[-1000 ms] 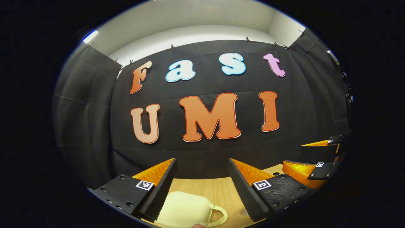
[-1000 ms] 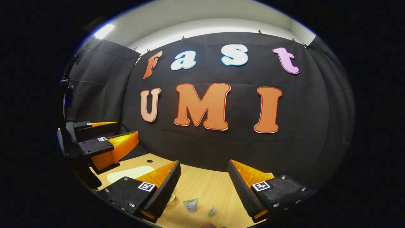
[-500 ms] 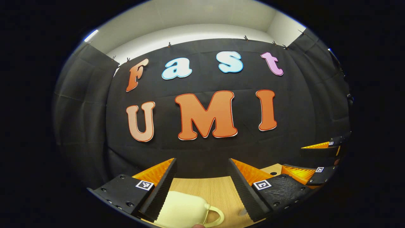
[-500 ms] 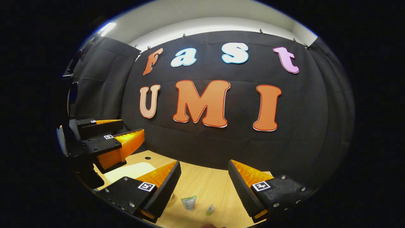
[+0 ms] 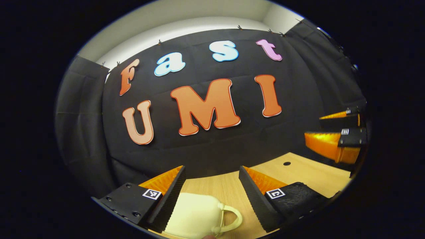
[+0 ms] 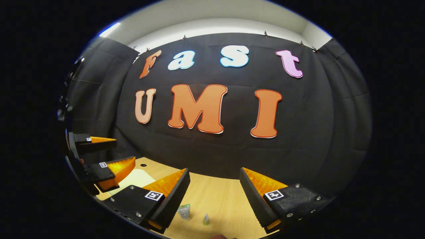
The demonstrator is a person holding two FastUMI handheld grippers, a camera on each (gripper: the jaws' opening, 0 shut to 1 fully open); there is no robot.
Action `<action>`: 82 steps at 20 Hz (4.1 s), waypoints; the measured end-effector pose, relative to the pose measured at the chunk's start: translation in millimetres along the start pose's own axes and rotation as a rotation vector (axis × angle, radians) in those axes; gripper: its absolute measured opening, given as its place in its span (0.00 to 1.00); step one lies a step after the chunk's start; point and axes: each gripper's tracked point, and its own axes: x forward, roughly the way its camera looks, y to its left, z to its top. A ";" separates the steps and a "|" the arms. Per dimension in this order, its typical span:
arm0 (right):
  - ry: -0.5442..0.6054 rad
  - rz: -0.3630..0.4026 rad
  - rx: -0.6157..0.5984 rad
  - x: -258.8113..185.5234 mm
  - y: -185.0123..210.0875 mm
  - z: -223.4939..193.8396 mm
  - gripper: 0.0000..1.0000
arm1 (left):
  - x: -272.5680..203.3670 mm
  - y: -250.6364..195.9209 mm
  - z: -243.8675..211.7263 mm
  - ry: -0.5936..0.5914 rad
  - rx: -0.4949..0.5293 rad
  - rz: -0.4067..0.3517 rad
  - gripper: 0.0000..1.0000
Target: First open the suitcase, pack the skin care products into it, and then close the suitcase.
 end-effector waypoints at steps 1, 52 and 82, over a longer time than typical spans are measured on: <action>0.000 -0.013 0.000 -0.6 -6.4 -0.4 0.95 | -2.6 -3.2 -11.7 0.022 0.029 -0.006 0.98; 0.082 0.024 -0.008 2.0 -17.5 -56.3 0.95 | 19.4 79.8 -100.5 0.285 0.296 0.066 0.03; 0.191 -0.086 0.029 45.5 138.5 -46.0 0.95 | 40.8 444.5 -341.3 0.522 -0.112 0.398 0.03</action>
